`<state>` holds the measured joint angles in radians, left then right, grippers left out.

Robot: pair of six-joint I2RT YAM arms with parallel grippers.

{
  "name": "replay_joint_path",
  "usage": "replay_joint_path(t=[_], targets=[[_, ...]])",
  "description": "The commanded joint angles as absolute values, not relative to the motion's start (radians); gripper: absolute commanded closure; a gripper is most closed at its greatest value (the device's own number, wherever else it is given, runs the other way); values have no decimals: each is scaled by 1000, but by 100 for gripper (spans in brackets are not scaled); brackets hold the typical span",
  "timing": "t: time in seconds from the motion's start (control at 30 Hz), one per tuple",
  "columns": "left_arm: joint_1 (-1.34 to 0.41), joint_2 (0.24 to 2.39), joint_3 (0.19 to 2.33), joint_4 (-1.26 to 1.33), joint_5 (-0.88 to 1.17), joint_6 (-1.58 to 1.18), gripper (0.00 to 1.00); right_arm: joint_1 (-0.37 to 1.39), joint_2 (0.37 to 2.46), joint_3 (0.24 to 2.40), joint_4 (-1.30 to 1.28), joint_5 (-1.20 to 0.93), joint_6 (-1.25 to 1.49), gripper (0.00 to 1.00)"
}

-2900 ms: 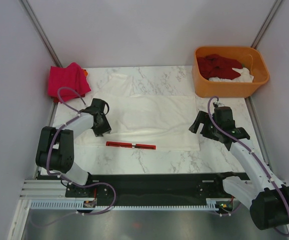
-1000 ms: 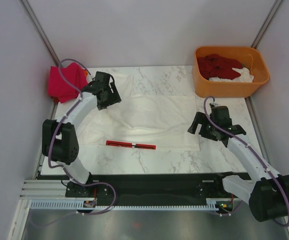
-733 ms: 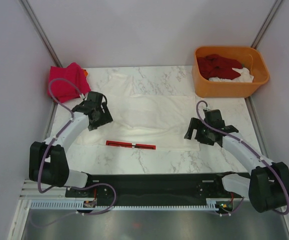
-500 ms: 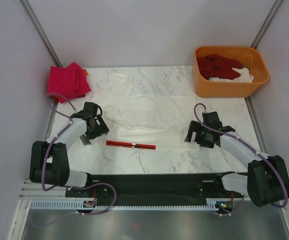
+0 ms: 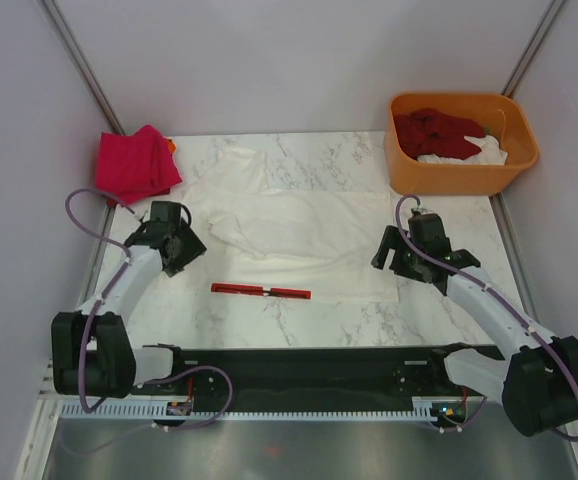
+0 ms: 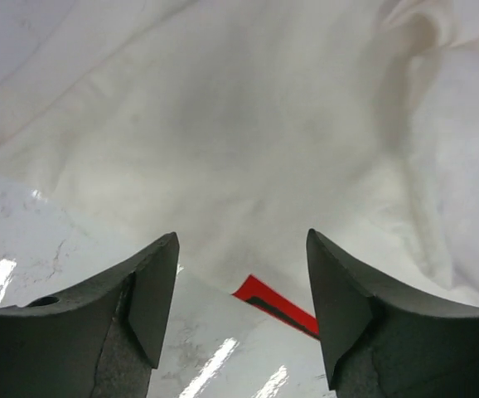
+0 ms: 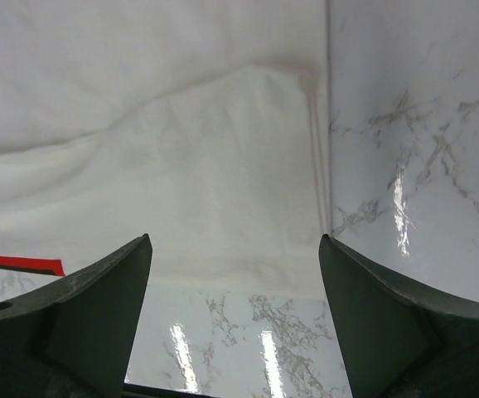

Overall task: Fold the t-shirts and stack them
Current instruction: Fold the tshirt

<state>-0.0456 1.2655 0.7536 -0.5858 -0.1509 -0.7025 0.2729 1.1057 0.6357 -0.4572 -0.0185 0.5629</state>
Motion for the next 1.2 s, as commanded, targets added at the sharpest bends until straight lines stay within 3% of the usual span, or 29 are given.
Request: replay_joint_path(t=[0.0,0.07,0.27,0.6,0.87,1.03,1.17], targets=[[-69,1310,874,-508,-167,-666,31,276,1120,725,-463,12,538,10],[-86,1402,919,-506,-172,-673,37,278,1135,732,-463,3,542,10],[-146,1621,1035,-499,-196,-718,38,278,1101,721,-491,8,523,9],[-245,1792,1255,-482,-213,-755,38,276,1083,687,-499,20,505,9],[-267,2092,1639,-485,-95,-686,31,276,1118,699,-473,3,488,7],[-240,2063,1768,-495,-107,-606,21,279,1127,715,-400,-121,459,7],[-175,2098,1952,-491,-5,-494,19,281,1144,741,-394,-106,443,5]])
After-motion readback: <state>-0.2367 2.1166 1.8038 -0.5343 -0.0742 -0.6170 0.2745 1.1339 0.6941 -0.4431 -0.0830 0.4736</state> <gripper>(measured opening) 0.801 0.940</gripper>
